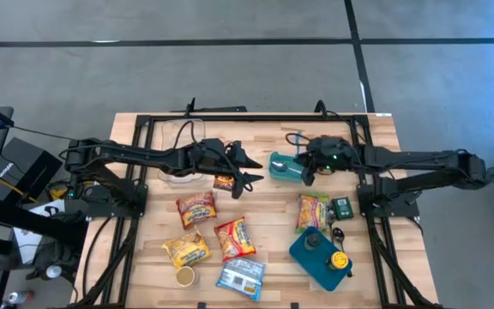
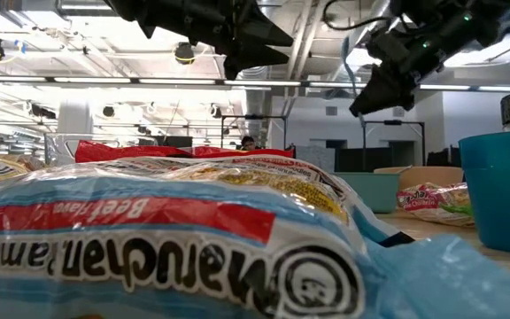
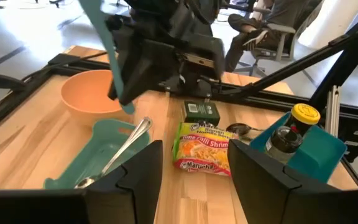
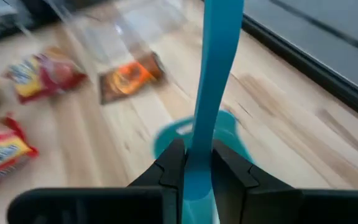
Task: Pick & Place Food Item
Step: Put the blue spoon into the green bin
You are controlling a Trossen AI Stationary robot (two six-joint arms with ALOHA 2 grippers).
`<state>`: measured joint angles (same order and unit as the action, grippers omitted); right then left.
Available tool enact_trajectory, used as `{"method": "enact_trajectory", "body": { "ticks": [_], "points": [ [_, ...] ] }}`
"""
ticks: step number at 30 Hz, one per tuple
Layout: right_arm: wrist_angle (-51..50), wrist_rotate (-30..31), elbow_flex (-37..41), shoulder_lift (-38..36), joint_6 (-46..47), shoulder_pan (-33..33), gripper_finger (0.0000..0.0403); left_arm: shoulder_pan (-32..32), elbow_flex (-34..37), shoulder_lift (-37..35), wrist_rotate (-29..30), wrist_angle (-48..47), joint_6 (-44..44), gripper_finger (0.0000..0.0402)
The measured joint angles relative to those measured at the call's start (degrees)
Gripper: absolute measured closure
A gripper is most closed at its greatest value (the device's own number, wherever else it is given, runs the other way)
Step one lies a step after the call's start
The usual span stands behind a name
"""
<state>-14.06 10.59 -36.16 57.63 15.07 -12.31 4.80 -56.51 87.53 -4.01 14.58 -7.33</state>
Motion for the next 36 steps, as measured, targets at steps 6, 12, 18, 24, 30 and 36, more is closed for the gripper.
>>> {"method": "enact_trajectory", "body": {
  "ticks": [6,12,18,24,30,36],
  "points": [
    [-16.7,0.0,-9.0,5.8,0.0,-3.1,0.0357,0.0,0.0,0.0,0.0,-0.3,0.0,0.0224],
    [-28.8,-2.0,-16.3,14.1,-0.5,-5.3,0.0356,0.0,0.0,0.0,0.0,-0.8,0.0,0.0224],
    [-39.9,-3.5,-23.4,24.4,-1.8,-5.8,0.0356,0.0,0.0,0.0,0.0,-1.0,0.0,0.0224],
    [-46.7,-3.5,-30.2,34.5,-3.7,-5.8,0.0355,0.0,0.0,0.0,-0.1,-1.0,0.0,0.0224],
    [-55.0,-3.5,-37.5,43.0,-5.6,-5.8,0.0355,0.0,0.0,0.0,-0.1,-1.0,0.0,0.0224],
    [-63.5,-4.3,-44.5,49.2,-5.6,-5.8,0.0355,0.0,0.0,0.0,-0.1,-1.0,0.0,0.0224]
  ]
}}
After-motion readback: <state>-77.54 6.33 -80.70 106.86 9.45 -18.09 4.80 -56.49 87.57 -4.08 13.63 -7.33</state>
